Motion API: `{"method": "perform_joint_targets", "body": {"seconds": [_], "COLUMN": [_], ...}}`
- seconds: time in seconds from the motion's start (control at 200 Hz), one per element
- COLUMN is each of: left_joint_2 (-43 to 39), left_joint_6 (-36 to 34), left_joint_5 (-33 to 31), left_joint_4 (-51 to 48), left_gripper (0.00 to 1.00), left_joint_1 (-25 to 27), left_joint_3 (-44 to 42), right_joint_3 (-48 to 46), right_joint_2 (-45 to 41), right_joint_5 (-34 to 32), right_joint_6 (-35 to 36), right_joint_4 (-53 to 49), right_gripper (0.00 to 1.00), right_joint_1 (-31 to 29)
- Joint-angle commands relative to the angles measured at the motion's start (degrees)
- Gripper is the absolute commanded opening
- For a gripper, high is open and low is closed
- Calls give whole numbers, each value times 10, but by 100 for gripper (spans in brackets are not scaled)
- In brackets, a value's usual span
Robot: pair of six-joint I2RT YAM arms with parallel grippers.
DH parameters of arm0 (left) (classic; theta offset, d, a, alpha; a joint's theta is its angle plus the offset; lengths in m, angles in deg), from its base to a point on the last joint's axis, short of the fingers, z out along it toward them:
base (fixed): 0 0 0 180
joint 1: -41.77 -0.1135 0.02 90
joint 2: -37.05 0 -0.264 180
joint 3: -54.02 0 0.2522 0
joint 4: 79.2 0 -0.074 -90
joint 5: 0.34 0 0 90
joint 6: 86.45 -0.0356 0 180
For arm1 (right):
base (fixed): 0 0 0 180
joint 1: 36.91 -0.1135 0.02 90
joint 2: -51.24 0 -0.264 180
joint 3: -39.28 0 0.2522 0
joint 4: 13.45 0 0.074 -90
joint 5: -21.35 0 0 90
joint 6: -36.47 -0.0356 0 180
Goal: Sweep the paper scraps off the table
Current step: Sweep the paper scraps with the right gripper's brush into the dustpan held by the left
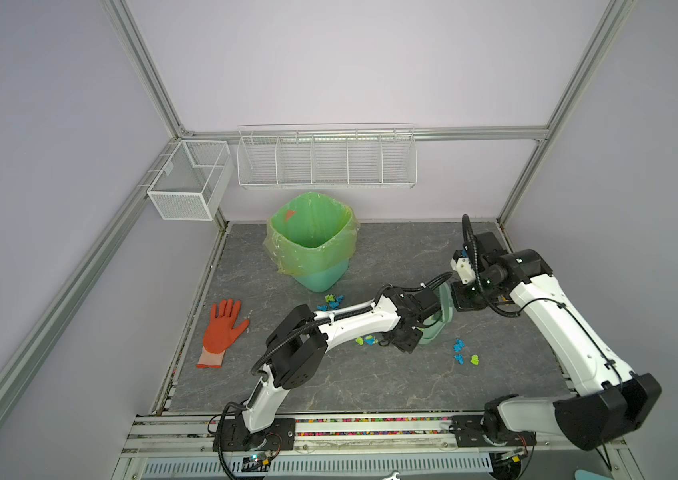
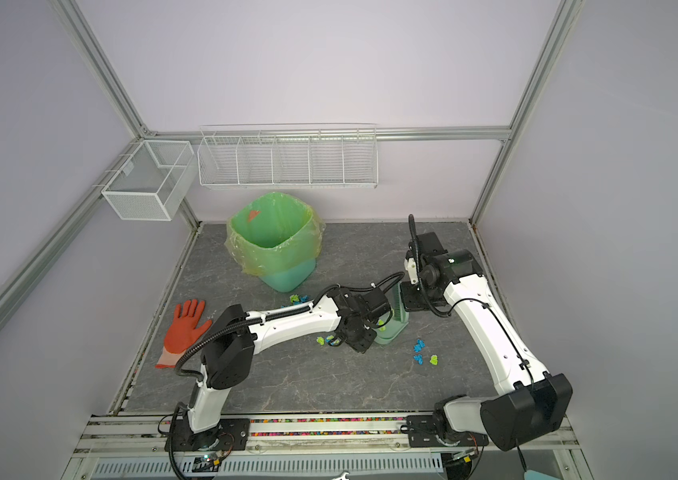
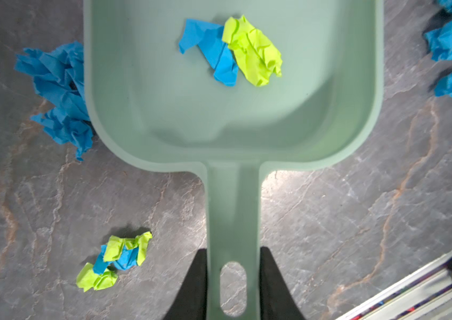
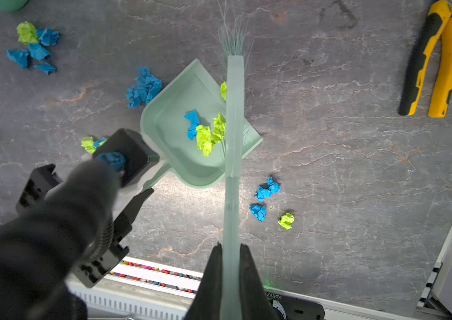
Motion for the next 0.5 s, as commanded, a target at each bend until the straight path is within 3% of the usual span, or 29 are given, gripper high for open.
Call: {"method": "perform_joint_targets", "body": {"seconds": [0.0, 0.155, 0.285, 0.495], "left_joint_2": [4, 3, 4, 6], "left_joint_6": [-5, -3, 1, 0], "left_joint_5": [-4, -4, -4, -5], "left_joint_4": [-9, -7, -6, -6], "left_gripper": [10, 10, 10, 10], "left_joint_1": [0, 0, -4, -8], "left_joint_3": [-3, -5, -4, 3], "right_joint_3": [20, 53, 69, 11], "right_joint_2": [25, 74, 101, 61], "right_joint_5": [-17, -9, 37, 126], "right_joint_6": [-14, -6, -1, 18], "right_joint_4": [19, 30, 28, 20], "right_gripper": [7, 7, 7, 7], "right_joint_1": [14, 22, 22, 21]}}
